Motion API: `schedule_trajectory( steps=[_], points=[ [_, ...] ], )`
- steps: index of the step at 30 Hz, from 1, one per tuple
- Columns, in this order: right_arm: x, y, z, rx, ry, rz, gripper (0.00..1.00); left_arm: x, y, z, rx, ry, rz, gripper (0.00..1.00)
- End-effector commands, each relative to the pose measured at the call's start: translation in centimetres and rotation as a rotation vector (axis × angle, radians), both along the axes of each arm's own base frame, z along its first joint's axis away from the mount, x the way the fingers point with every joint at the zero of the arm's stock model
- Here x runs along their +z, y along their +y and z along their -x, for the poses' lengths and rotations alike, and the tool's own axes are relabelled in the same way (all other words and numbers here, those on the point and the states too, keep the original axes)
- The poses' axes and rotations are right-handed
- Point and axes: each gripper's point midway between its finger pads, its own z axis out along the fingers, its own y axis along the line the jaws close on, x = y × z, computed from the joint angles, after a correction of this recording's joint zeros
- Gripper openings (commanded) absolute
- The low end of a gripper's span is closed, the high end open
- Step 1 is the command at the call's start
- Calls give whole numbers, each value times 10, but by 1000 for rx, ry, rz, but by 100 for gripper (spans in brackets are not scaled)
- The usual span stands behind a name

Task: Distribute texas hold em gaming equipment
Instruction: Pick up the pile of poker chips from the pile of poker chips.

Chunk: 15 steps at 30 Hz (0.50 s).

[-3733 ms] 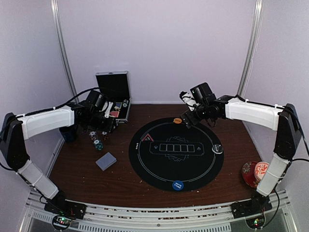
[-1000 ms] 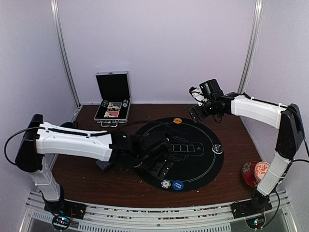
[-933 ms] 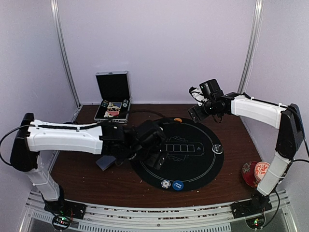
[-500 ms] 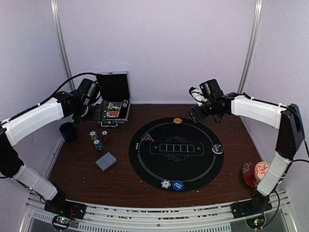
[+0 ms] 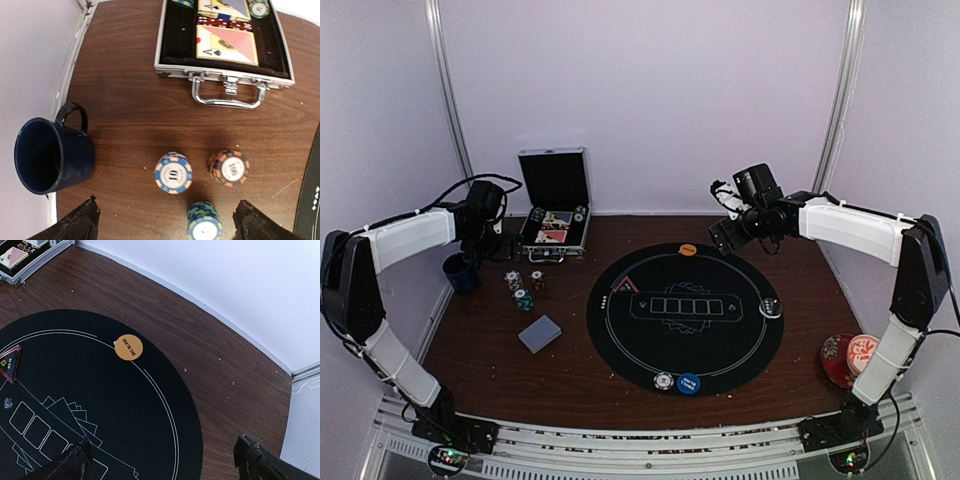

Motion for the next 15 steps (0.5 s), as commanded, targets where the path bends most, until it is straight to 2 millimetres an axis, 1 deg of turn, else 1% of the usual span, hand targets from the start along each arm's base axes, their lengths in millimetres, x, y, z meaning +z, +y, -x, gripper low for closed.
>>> schedule_trajectory(
  steps=[1,4,8,12,15],
  points=[
    [2,6,3,18,-3,-2,100,-5,20,-20,25,-34,64,95],
    [-1,10,5,23,-3,18,100,-7,27,-27,48,-47,40,94],
    [-5,12,5,23,-1,35,100,-23,29,-32,72,12,23,95],
    [-9,11,4,20,3,45,100,-34,21,-32,31,48,47,95],
    [-10,12,4,20,3,44,100,-41,8,-32,-22,58,102,95]
  ],
)
